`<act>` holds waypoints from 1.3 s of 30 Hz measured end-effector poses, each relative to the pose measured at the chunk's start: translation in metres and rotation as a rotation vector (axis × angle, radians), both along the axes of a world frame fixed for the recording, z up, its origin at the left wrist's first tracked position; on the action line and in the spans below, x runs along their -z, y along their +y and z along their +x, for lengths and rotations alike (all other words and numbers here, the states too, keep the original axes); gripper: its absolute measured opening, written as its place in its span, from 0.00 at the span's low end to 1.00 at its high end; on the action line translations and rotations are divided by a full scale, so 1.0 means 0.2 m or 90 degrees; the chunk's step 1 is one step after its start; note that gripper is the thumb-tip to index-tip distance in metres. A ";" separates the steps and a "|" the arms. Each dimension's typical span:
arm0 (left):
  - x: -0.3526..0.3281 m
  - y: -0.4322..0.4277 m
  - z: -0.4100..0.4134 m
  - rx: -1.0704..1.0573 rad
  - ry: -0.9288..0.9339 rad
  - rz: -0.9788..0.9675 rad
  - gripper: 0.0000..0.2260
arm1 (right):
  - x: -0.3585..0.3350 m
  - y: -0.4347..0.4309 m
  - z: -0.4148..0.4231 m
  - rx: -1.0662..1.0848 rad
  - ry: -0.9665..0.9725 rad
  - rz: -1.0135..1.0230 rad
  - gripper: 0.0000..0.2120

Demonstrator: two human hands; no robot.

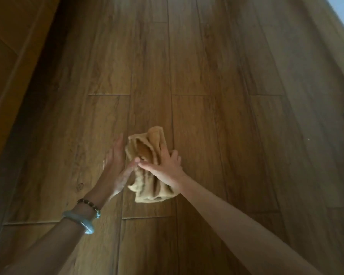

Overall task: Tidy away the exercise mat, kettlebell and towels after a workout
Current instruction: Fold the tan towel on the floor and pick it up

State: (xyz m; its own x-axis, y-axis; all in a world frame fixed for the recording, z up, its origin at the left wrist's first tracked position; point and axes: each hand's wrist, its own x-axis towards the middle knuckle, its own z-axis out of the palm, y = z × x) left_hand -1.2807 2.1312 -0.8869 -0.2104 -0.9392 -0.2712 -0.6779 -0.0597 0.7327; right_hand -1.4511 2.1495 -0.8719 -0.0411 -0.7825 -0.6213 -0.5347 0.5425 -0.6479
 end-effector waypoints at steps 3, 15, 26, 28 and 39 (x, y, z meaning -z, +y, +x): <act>-0.07 0.01 -0.05 -0.008 -0.008 -0.058 0.44 | 0.04 -0.02 -0.04 0.106 -0.152 0.007 0.38; 0.24 0.10 -0.07 0.295 -0.439 -0.189 0.33 | 0.33 0.14 -0.20 -0.371 0.405 -0.370 0.28; 0.17 -0.15 0.09 0.410 -0.332 -0.168 0.42 | 0.32 -0.22 -0.10 -0.460 0.398 -0.255 0.31; 0.17 -0.08 0.12 0.477 -0.308 -0.166 0.42 | 0.30 -0.22 -0.10 -0.469 0.393 -0.249 0.31; -0.06 -0.22 0.05 0.284 -0.054 0.086 0.11 | 0.11 0.12 -0.18 -0.022 0.003 -0.132 0.45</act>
State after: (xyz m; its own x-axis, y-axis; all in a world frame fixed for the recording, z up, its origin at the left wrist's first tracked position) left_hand -1.2698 2.0870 -0.8752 -0.5570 -0.7170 -0.4191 -0.7166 0.1598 0.6790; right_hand -1.4871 2.1736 -0.8933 -0.0136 -0.8945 -0.4468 -0.5539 0.3787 -0.7414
